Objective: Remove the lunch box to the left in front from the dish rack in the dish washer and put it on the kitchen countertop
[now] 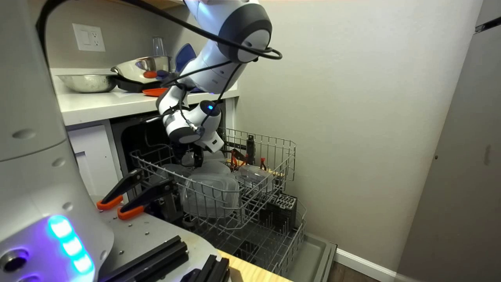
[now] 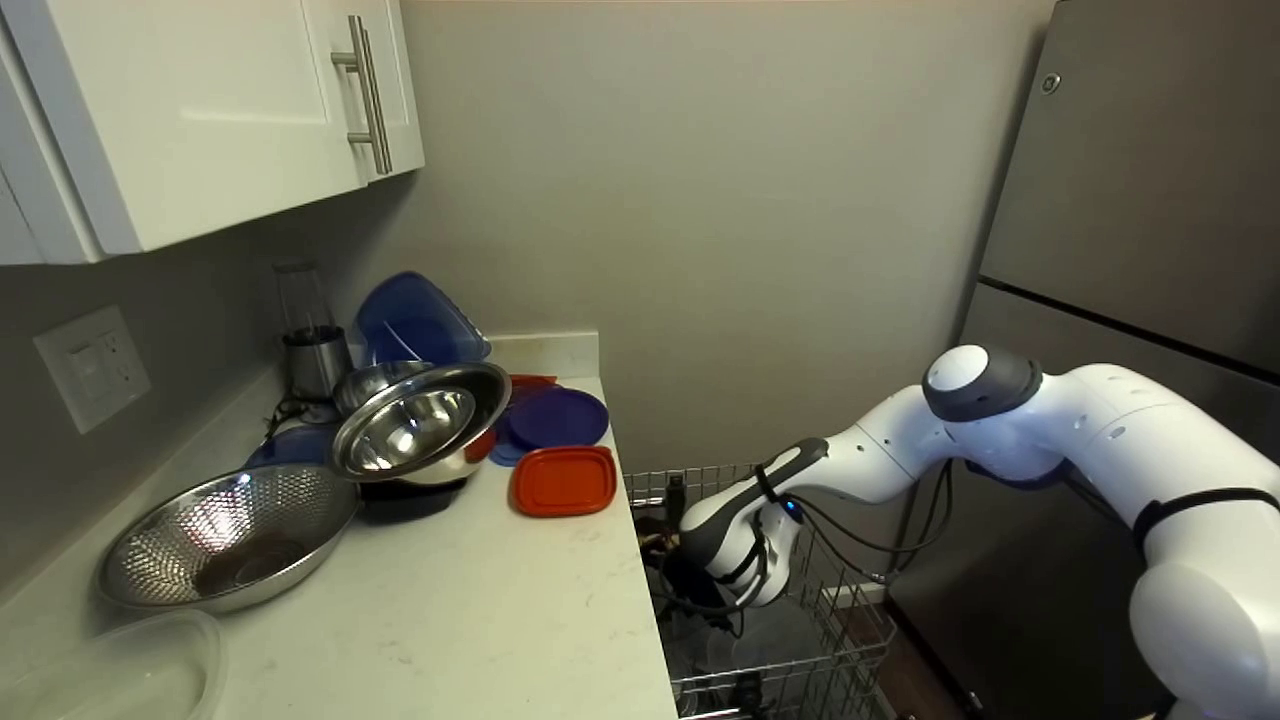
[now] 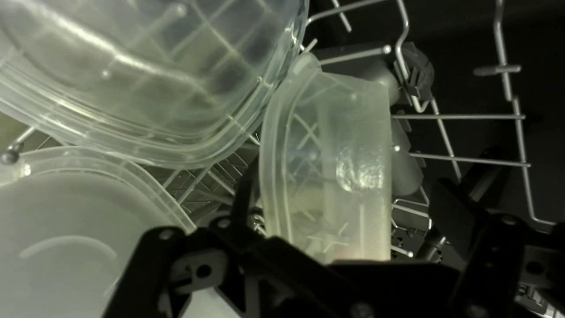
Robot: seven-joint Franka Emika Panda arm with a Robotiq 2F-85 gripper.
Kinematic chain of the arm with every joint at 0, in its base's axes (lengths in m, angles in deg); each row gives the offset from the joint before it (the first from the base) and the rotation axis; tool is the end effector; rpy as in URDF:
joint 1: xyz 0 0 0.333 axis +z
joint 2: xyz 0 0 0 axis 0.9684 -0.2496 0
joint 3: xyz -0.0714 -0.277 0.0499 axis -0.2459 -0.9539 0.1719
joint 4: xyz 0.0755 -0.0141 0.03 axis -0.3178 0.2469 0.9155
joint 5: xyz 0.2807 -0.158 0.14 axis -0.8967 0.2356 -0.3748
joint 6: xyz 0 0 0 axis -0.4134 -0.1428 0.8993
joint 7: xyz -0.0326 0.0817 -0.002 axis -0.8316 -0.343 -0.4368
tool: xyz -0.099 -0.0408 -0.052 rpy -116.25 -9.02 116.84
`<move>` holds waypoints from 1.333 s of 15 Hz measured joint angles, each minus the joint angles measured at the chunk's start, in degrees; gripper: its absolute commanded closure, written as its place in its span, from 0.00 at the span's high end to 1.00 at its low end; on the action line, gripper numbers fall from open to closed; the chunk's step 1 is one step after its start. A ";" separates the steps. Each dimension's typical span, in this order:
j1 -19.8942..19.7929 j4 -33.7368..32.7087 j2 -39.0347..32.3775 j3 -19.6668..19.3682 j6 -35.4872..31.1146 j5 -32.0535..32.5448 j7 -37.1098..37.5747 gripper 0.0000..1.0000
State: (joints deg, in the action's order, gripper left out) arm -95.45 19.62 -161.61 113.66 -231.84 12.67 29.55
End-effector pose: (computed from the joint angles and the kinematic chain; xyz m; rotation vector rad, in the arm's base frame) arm 0.5255 0.2083 -0.0095 -2.2060 0.9244 -0.1489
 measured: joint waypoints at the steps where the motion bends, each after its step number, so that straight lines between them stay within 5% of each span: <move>1: -0.02 0.00 -0.01 0.00 0.00 0.07 0.00 1.00; 13: -4.09 0.02 -2.63 1.78 0.00 8.53 0.00 1.00; 20: -7.77 0.14 -2.54 6.10 -0.04 17.23 1.46 1.00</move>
State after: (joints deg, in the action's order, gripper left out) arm -103.22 19.76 -164.16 119.76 -231.87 29.90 31.02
